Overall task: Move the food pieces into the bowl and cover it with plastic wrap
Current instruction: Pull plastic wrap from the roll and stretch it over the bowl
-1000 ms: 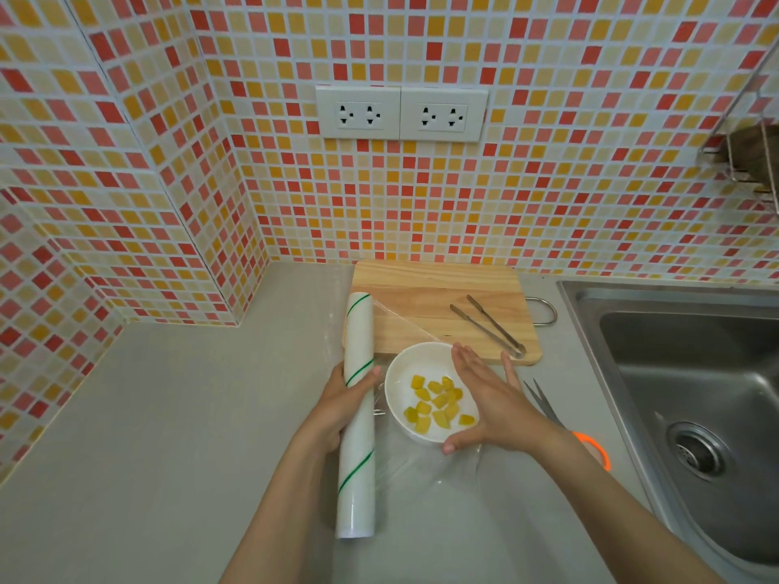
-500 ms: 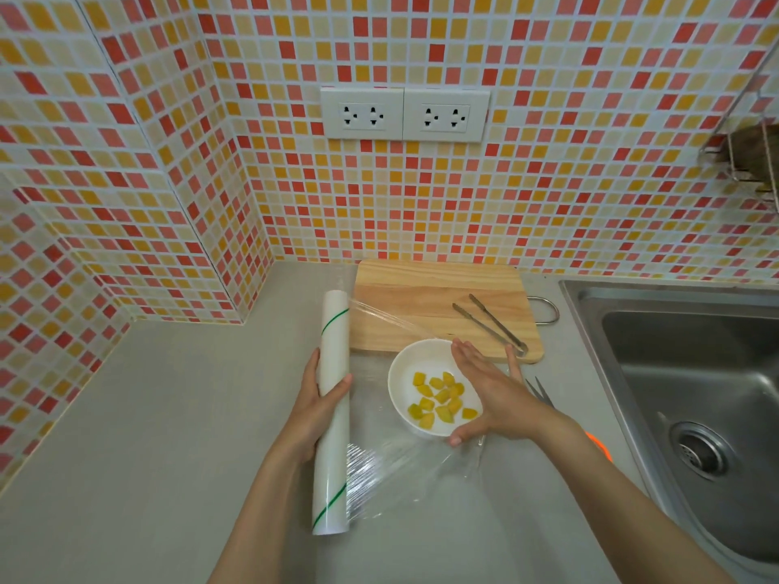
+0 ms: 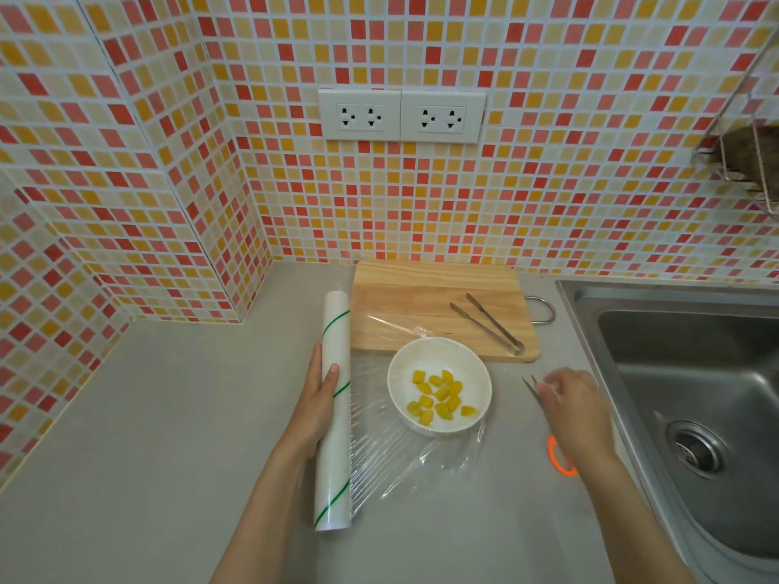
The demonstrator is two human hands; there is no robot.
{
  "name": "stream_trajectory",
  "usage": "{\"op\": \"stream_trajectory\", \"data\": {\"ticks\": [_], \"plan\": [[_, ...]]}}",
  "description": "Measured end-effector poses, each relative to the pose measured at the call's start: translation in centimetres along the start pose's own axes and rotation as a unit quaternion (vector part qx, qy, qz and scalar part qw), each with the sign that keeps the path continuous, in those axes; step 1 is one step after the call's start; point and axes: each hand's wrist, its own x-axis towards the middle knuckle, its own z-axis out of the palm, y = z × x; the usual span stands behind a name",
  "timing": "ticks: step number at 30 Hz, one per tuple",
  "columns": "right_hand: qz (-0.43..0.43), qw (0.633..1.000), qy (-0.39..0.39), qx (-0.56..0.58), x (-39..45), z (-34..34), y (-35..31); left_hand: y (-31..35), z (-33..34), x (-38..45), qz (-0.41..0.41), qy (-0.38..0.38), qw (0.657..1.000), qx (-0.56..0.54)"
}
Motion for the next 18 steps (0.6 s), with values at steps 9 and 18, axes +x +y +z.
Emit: {"op": "stream_trajectory", "data": {"ticks": [9,18], "plan": [[0.05,0.96,-0.177,-0.213,-1.3,-1.0,4.0,-0.4,0.0,0.5,-0.051,0.025,0.997,-0.043],[0.094,0.956,-0.271,0.064,-3.5,-4.8,2.2,0.5,0.1,0.1,-0.04,0.023,0.999,-0.024]]}}
